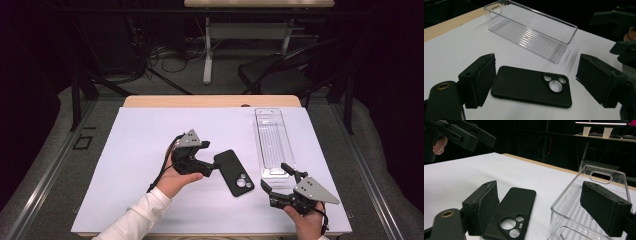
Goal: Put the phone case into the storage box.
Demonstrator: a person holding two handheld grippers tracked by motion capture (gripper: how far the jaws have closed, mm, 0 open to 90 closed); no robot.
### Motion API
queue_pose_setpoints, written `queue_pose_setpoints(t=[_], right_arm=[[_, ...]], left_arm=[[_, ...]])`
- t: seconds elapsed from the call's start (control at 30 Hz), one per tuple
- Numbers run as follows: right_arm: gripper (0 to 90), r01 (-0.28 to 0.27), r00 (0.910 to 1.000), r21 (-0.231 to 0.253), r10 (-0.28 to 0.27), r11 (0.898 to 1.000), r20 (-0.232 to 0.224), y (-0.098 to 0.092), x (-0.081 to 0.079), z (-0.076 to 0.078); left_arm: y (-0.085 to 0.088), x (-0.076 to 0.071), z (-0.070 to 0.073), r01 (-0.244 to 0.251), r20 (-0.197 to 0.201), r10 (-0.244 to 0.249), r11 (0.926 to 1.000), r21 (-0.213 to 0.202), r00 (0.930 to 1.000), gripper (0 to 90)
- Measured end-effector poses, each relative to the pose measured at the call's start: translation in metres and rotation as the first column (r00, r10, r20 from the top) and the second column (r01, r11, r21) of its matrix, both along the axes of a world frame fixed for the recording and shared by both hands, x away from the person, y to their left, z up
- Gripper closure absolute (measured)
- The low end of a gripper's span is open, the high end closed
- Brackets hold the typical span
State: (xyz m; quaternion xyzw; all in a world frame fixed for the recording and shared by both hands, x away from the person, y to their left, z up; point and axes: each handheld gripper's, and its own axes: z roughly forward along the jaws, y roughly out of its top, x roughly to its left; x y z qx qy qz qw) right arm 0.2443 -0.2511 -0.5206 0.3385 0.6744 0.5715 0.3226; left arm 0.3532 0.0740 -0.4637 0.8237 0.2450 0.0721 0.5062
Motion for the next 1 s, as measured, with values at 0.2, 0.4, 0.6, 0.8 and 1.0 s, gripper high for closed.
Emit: queue_pose_setpoints(t=[0.2, 0.4, 0.6, 0.8, 1.0], right_arm=[[14.2, 0.001, 1.0000, 0.001, -0.001, 1.000, -0.001, 0.000, 0.000, 0.000], [14.2, -0.001, 1.0000, 0.000, 0.001, 1.000, -0.008, 0.000, 0.000, -0.001], [14.2, -0.003, 1.0000, 0.000, 0.003, 1.000, -0.009, 0.000, 0.001, -0.002], [14.2, -0.004, 0.9999, 0.000, 0.004, 1.000, -0.013, -0.001, 0.001, -0.002], [14.2, -0.007, 0.9998, 0.004, 0.007, 1.000, -0.017, -0.001, 0.001, -0.003]], left_arm=[[-0.010, 0.003, -0.001, 0.010, 0.009, -0.010, 0.9999, -0.011, 0.9999, 32.5], [-0.015, 0.004, -0.005, -0.014, 0.002, 0.014, 0.9997, -0.022, 0.9999, 52.7], [-0.023, 0.007, -0.011, -0.017, -0.015, 0.017, 0.9998, -0.011, 0.9997, 55.9], [-0.032, 0.013, -0.020, -0.027, -0.034, 0.027, 0.9996, 0.012, 0.9990, 58.8], [-0.044, 0.017, -0.031, -0.017, -0.059, 0.019, 0.9994, 0.030, 0.9981, 62.6]])
